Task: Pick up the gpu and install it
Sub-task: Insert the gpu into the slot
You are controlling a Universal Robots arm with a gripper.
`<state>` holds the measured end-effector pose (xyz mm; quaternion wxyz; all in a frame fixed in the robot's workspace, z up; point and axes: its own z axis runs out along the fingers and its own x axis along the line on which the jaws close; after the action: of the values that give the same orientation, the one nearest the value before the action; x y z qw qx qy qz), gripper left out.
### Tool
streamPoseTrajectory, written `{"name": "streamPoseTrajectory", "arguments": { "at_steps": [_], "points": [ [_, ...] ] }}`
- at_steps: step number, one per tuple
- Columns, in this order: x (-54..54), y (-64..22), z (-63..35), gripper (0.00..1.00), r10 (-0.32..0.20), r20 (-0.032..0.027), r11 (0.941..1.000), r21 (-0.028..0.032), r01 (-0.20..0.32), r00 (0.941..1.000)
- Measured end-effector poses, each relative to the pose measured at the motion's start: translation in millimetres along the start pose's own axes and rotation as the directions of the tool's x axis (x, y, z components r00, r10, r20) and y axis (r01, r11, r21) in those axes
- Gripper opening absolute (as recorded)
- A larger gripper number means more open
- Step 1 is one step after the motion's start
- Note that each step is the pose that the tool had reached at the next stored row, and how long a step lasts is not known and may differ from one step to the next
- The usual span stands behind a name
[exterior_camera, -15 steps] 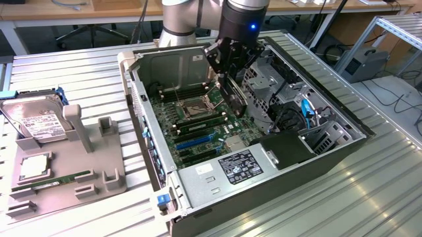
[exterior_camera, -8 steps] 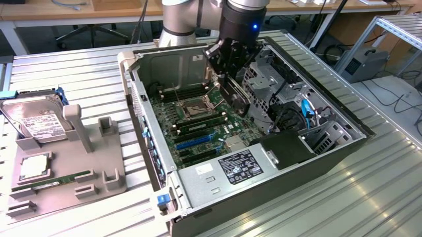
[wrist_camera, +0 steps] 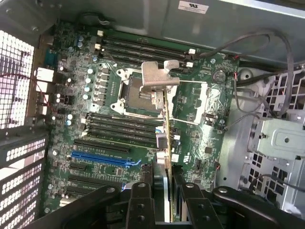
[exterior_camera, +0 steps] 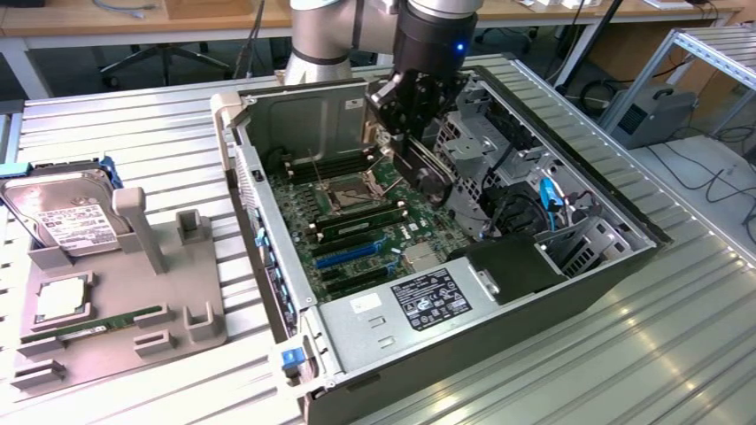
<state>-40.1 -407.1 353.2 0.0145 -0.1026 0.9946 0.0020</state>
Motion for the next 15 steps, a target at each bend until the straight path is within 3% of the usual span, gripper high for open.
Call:
{"name": "streamPoseTrajectory", "arguments": {
  "at_steps": [8,15],
  "points": [
    [0.0,0.0,0.2,0.27,-0.110,0.0001,0.9939,-0.0032,0.110,0.9939],
    [0.0,0.0,0.3,0.27,-0.207,0.0004,0.9784,-0.0060,0.207,0.9784]
  ]
}}
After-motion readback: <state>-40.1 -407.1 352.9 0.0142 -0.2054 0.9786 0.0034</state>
